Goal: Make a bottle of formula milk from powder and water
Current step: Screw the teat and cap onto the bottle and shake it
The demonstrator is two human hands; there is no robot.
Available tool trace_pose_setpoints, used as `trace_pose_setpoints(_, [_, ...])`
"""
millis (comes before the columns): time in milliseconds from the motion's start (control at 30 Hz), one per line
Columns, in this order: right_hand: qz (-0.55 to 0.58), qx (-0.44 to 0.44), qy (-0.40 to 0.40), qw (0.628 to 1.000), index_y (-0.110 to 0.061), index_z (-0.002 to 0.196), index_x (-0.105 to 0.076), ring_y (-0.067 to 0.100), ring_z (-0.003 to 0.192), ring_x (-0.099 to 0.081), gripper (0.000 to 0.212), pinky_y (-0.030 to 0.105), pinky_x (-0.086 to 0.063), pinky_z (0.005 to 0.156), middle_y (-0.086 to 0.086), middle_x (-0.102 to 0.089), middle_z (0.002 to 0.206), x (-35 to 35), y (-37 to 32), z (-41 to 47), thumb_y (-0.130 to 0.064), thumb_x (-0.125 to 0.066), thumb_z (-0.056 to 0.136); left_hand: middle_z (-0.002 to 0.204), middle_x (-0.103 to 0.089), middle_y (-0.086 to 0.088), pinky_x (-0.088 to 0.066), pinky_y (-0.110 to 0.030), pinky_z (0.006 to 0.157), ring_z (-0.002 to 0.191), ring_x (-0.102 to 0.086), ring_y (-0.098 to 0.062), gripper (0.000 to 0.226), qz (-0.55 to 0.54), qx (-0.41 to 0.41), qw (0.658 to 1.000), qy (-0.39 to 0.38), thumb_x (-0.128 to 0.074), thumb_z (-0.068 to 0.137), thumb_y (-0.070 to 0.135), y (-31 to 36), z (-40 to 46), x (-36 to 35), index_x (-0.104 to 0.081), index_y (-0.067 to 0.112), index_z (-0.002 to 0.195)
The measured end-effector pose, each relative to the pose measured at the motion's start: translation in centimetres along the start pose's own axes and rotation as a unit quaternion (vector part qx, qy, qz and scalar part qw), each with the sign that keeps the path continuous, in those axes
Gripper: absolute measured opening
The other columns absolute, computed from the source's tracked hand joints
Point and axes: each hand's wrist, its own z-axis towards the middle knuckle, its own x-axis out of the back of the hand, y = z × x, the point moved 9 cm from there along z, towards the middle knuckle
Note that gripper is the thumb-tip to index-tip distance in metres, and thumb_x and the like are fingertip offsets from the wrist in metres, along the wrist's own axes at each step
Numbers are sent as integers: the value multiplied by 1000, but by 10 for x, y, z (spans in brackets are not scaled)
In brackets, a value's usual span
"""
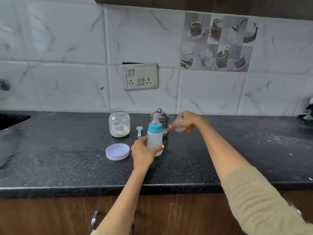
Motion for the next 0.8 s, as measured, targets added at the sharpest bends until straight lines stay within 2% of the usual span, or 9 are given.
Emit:
trace_pose_setpoints(67, [85,43,68,993,-4,119,-57,23,83,-62,74,35,-51,81,22,-57,127,25,-23,-7,-59,-70,72,119,-66,-9,-48,-30,92,107,-62,-19,67,0,1,1000,-1,-86,62,24,0,0,0,-60,6,121])
trace_pose_setpoints(133, [177,106,99,973,-6,111,-61,23,98,-58,71,29,-41,80,19,-59,126,41,-52,-19,-64,-66,71,120,-66,-9,-48,-31,93,108,-61,-19,68,0,3,1000,-1,-86,62,24,-1,0,0,-60,6,122])
trace_pose_setpoints(167, [236,134,98,958,-11,112,-61,20,103,-55,66,25,-38,77,13,-60,124,45,-65,-25,-61,-67,70,121,-65,-9,-48,-31,93,109,-61,-20,69,0,4,1000,-1,-86,62,24,-1,0,0,-59,6,123])
trace_pose_setpoints(267, [366,205,68,905,-22,97,-58,12,90,-51,45,20,-38,61,2,-61,106,45,-97,-41,-46,-74,62,121,-65,-9,-49,-32,94,110,-61,-20,70,0,5,1000,-2,-86,62,25,-2,0,-1,-59,6,124])
trace_pose_setpoints(333, [345,225,60,909,-20,98,-56,15,95,-57,49,18,-46,62,5,-62,110,37,-104,-42,-39,-80,60,121,-65,-9,-49,-34,94,109,-61,-20,71,-1,8,1000,-2,-87,61,25,-2,0,-1,-59,6,124])
trace_pose_setpoints(433, [267,207,37,941,-18,114,-53,19,106,-59,52,25,-53,77,8,-60,118,20,-102,-36,-28,-81,71,122,-65,-9,-49,-35,96,109,-61,-20,72,-2,11,1000,-5,-87,61,26,-3,0,-1,-59,6,124])
trace_pose_setpoints(533, [235,198,-6,952,-18,126,-51,15,100,-59,53,21,-54,73,3,-61,109,4,-96,-36,-29,-74,79,122,-64,-9,-49,-34,96,111,-61,-20,72,-1,11,1000,-3,-86,62,25,-2,0,0,-58,6,125])
trace_pose_setpoints(633, [202,205,-23,957,-19,126,-54,15,108,-56,46,13,-48,73,1,-58,116,-6,-91,-37,-30,-69,84,121,-65,-9,-49,-34,95,109,-61,-20,70,-1,9,1000,-3,-86,62,25,-1,0,-1,-59,6,124])
trace_pose_setpoints(800, [165,195,-64,965,-18,120,-55,21,112,-59,39,29,-50,91,3,-62,119,-21,-83,-36,-27,-69,85,119,-66,-10,-50,-34,93,107,-62,-21,66,3,4,1000,-1,-86,63,24,1,-1,0,-60,5,122])
